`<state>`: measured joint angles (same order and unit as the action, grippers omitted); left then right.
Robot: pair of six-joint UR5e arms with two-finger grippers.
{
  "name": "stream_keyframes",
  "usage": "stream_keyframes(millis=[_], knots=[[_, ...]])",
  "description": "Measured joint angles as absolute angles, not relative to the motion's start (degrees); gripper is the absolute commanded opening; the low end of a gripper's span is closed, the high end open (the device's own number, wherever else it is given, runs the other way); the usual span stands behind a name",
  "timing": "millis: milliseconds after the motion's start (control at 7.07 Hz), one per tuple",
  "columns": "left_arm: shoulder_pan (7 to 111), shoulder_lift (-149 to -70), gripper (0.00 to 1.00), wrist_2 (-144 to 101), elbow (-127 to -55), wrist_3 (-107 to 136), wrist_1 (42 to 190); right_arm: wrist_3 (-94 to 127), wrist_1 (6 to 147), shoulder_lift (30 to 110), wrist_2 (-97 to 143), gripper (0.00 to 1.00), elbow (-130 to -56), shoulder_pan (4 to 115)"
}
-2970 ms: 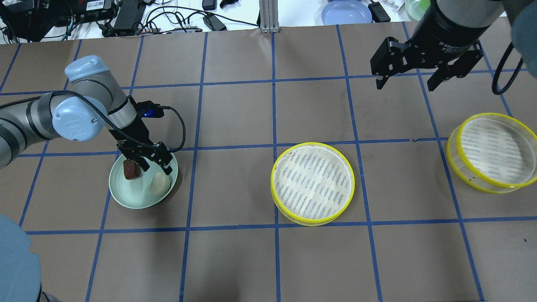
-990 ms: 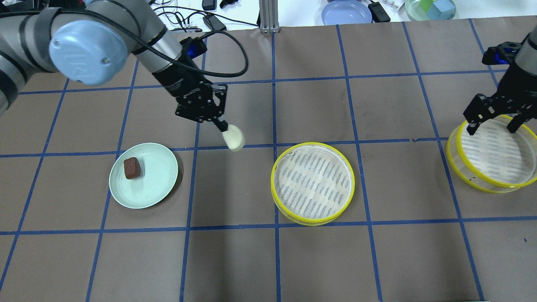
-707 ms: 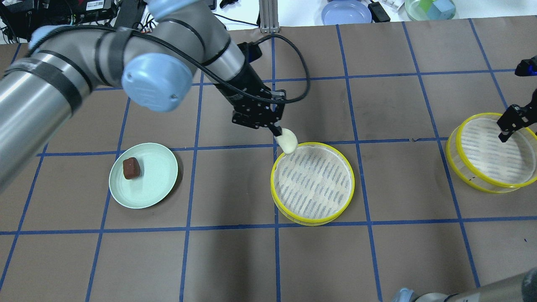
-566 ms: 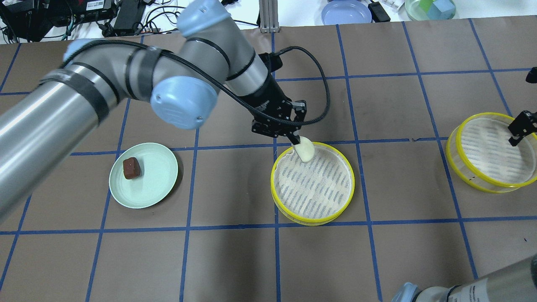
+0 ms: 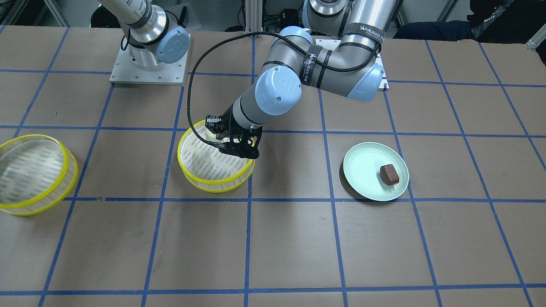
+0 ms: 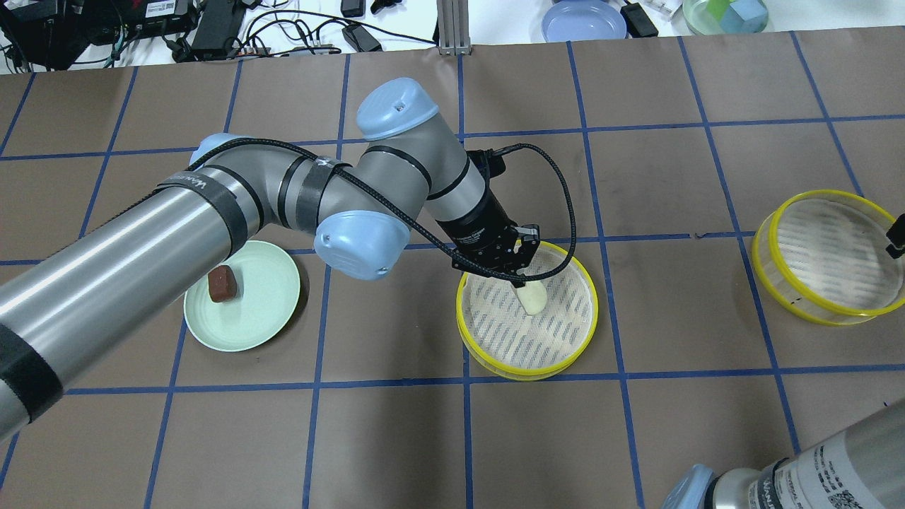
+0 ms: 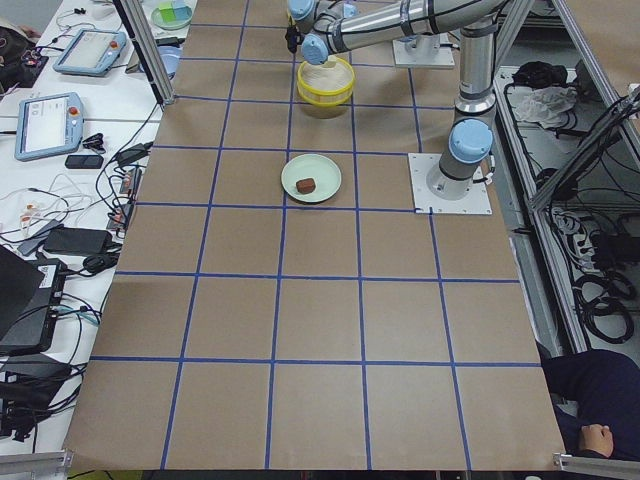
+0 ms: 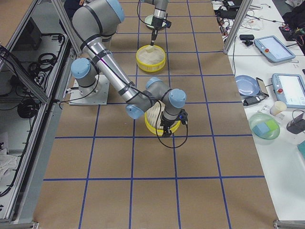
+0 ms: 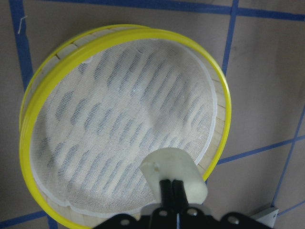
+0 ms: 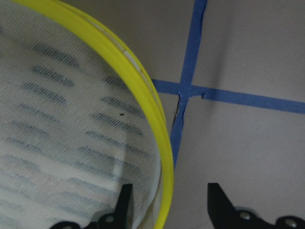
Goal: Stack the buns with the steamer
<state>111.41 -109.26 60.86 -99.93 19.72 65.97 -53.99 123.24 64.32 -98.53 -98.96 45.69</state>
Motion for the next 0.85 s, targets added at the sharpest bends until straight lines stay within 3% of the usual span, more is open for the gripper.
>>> stream_keyframes(millis=[283,424,566,707,848], knots=[[111.4,-110.4,0.0,64.6,-100.1,19.3,66.8,-55.1,124.7,63.7,-98.4,0.0,-98.8,45.5],[111.4,-110.9,0.33,66.4,-100.2,19.1,67.4,-54.9,124.5,63.9,-98.5,0.0,-98.4,45.5],[111.4,-111.3,0.76,67.6,-100.1,19.1,67.7,-54.7,123.6,65.0,-98.5,0.0,-98.2,45.6],[111.4,-111.5,0.91,68.2,-99.9,19.4,67.7,-54.3,120.9,67.4,-98.2,0.0,-98.1,46.3],[111.3,-111.2,0.97,68.7,-99.4,19.6,67.5,-53.6,116.8,70.5,-97.2,0.0,-98.2,47.9]])
